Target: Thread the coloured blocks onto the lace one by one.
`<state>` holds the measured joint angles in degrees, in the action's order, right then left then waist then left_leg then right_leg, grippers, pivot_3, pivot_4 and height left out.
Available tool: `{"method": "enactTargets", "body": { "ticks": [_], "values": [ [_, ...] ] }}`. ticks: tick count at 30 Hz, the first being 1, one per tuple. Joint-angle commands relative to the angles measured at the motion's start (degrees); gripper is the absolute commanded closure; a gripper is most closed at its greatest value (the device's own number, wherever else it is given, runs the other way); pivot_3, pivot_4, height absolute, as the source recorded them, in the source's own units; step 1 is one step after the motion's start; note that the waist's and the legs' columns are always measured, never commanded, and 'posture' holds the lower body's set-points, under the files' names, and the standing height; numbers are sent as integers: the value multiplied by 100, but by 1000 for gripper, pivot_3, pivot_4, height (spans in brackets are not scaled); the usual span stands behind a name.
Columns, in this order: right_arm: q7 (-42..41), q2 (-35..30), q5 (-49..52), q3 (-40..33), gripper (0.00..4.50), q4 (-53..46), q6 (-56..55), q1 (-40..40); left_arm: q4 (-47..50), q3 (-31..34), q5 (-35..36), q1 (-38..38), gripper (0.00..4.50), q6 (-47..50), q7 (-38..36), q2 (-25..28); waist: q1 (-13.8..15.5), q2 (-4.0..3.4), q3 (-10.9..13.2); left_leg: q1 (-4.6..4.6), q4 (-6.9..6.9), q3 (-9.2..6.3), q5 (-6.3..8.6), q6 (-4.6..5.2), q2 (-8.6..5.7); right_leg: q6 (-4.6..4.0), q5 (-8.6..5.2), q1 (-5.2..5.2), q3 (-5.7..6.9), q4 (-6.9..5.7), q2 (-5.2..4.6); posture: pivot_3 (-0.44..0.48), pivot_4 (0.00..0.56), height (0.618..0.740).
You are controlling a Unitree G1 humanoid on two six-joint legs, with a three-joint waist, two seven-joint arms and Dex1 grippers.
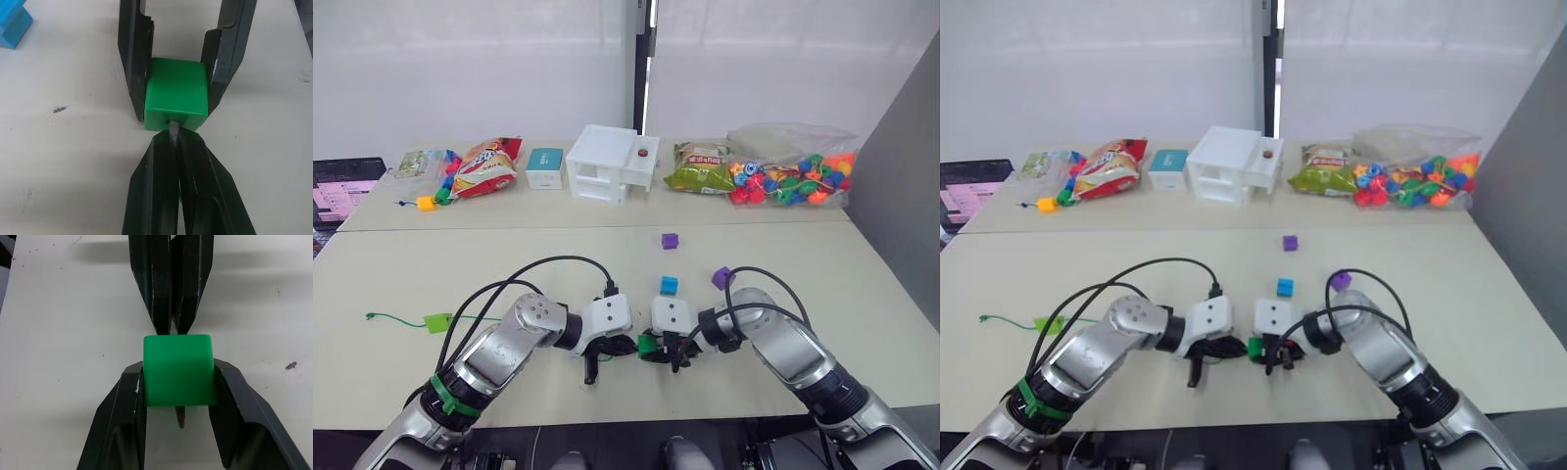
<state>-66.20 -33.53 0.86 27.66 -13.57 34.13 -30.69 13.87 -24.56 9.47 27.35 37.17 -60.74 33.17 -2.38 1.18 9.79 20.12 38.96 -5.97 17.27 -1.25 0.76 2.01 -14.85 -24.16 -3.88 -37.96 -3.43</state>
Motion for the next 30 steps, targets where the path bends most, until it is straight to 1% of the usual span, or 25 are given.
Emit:
{"method": "enactTargets", "body": {
  "ticks": [1, 8, 11, 16, 18, 21, 27, 30],
  "values": [
    [170, 216, 20, 177, 3300, -169, 76, 17, 9, 83, 249, -26, 4500, -456, -235, -80, -3, 1, -1, 0, 1, 0, -1, -1, 0, 0, 0, 0, 0, 1, 0, 0, 150, 740],
    [228, 102, 2, 154, 3300, -164, 102, 127, 43, 912, 598, -184, 2247, -792, -643, 492, -54, 1, -1, -3, -3, 0, -2, -2, 5, 0, 0, -7, 0, -4, 5, 0, 150, 740],
    [242, 72, 8, 149, 3300, -147, 98, 121, 26, 1097, 790, -336, 2235, -892, -915, 772, -64, 0, -1, -4, -5, 0, -1, -2, 5, 0, 0, -7, 0, -5, 5, 0, 150, 740],
    [248, 15, 18, 146, 3300, -147, 92, 118, -129, 1082, 666, -603, 2235, -1222, -1128, 1107, -47, 0, 0, -5, -6, 0, -1, -2, 4, 0, 0, -6, 0, -3, 4, 0, 150, 740],
    [252, -15, 9, 140, 3300, -133, 96, 102, -90, 1070, 684, -739, 2235, -1205, -1043, 1058, -41, 0, 0, -4, -6, 0, -1, -2, 4, 0, 0, -6, 0, -3, 4, 0, 150, 740],
    [252, -53, 27, 117, 3300, -169, 129, 96, -90, 1055, 623, -829, 2235, -1183, -717, 830, -22, 1, 0, -4, -5, 0, -1, -2, 4, 0, 0, -6, 0, -3, 3, 0, 150, 740],
    [271, -110, 68, 83, 3300, -294, 237, 75, -302, 685, 61, -1061, 2235, -1631, -327, 599, -20, 0, 0, -3, -5, 1, -1, -2, 3, 0, 0, -7, 0, -2, 2, 0, 150, 740],
    [289, -114, 90, 71, 3300, -343, 302, 53, -333, 606, -11, -1173, 3120, -1798, -385, 602, -5, 0, -1, -3, -6, 0, -1, -2, 3, 0, 0, -5, 0, -1, 1, 0, 150, 740]
  ]
}}
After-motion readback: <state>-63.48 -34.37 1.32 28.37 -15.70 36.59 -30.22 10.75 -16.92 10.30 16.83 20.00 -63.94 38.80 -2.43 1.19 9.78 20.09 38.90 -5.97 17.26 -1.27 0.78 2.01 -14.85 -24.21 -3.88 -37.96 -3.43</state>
